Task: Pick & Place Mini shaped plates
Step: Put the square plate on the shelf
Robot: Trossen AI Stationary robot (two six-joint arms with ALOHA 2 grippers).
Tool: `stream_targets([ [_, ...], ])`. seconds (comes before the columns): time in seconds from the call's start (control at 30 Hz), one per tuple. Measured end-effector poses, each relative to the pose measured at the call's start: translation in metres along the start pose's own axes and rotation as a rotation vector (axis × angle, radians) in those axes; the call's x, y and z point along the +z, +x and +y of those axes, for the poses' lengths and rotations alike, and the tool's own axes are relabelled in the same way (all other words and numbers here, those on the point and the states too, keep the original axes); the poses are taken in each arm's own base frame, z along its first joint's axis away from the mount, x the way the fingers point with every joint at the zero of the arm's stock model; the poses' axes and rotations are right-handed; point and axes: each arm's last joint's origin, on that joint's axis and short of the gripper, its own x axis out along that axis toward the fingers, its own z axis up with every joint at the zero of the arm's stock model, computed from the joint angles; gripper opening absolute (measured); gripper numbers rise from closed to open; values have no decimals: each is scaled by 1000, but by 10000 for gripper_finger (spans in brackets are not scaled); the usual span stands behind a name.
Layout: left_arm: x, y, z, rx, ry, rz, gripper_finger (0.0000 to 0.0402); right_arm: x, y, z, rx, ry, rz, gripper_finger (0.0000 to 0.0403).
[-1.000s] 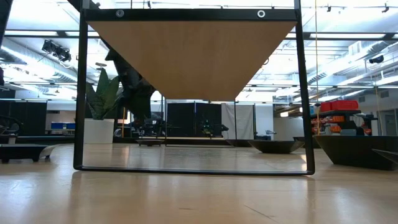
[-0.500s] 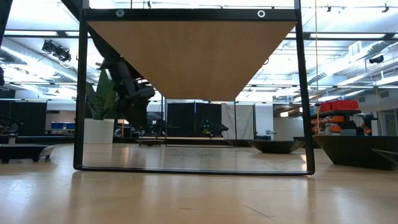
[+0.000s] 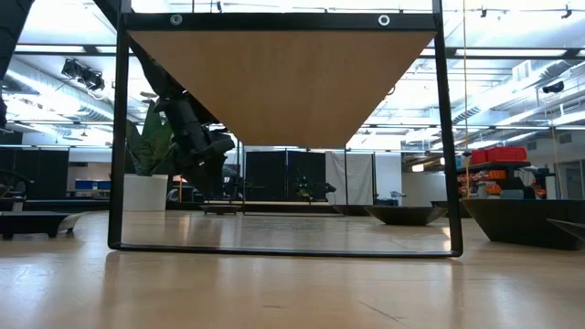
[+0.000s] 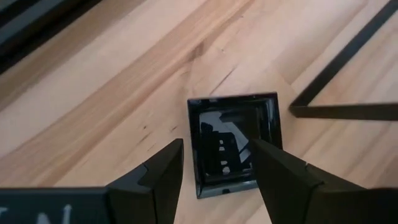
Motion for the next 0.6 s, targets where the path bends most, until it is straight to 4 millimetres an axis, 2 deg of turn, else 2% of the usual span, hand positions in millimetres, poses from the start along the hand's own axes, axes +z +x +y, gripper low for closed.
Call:
stream_targets([
  [0.47, -3, 1, -6, 2, -50, 29, 193, 0, 0, 0, 0, 0, 0, 34],
  [0.6, -8, -5, -6, 38, -58, 71, 193, 0, 0, 0, 0, 0, 0, 34],
])
